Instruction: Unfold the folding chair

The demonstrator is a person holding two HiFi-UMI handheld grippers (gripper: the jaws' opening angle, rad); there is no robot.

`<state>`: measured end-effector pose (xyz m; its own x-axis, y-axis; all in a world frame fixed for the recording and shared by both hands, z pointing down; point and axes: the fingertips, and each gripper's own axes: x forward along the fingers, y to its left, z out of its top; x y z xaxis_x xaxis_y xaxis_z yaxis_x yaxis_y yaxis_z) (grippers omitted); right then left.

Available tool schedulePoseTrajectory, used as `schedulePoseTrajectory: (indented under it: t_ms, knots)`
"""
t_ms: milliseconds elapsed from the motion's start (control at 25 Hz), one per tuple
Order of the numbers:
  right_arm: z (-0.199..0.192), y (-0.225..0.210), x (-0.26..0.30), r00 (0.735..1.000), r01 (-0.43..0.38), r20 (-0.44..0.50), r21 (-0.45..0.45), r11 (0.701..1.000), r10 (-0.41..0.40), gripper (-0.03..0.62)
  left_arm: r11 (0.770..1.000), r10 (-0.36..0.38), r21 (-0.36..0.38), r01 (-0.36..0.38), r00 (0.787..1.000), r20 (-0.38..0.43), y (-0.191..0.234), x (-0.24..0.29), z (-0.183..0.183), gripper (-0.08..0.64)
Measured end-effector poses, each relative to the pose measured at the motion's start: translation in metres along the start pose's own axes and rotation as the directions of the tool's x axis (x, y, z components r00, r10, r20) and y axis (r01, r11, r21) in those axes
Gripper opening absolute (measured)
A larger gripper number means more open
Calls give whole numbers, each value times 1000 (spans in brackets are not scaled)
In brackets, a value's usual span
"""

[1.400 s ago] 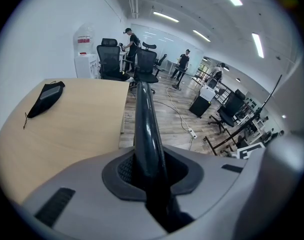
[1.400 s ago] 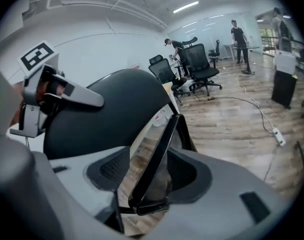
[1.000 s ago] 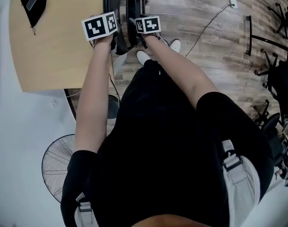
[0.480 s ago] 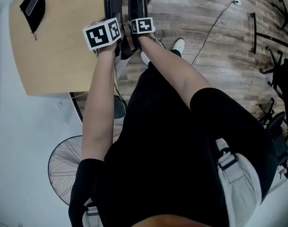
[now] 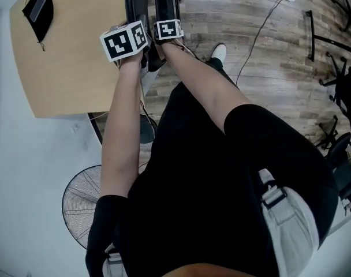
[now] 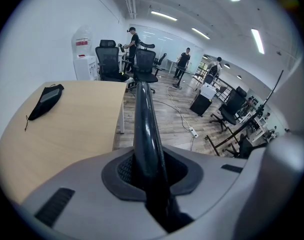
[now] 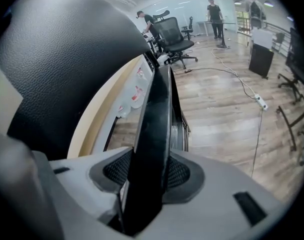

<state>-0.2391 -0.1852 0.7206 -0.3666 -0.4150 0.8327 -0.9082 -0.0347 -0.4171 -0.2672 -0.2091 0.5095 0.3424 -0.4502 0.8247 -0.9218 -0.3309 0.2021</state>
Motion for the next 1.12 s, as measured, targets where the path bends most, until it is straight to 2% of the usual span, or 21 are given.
schedulePoseTrajectory:
  t_ms: [560,1120]
  knots:
    - [-9,-24,-15,999,20,-39,57,998,-18,170,999,-33,-20,33,999,6,9,-5,-4,57]
    - [-17,-64,-22,997,-40,-60,91,995,46,172,997,-70,-23,69,998,-1,6,-3,-7,58]
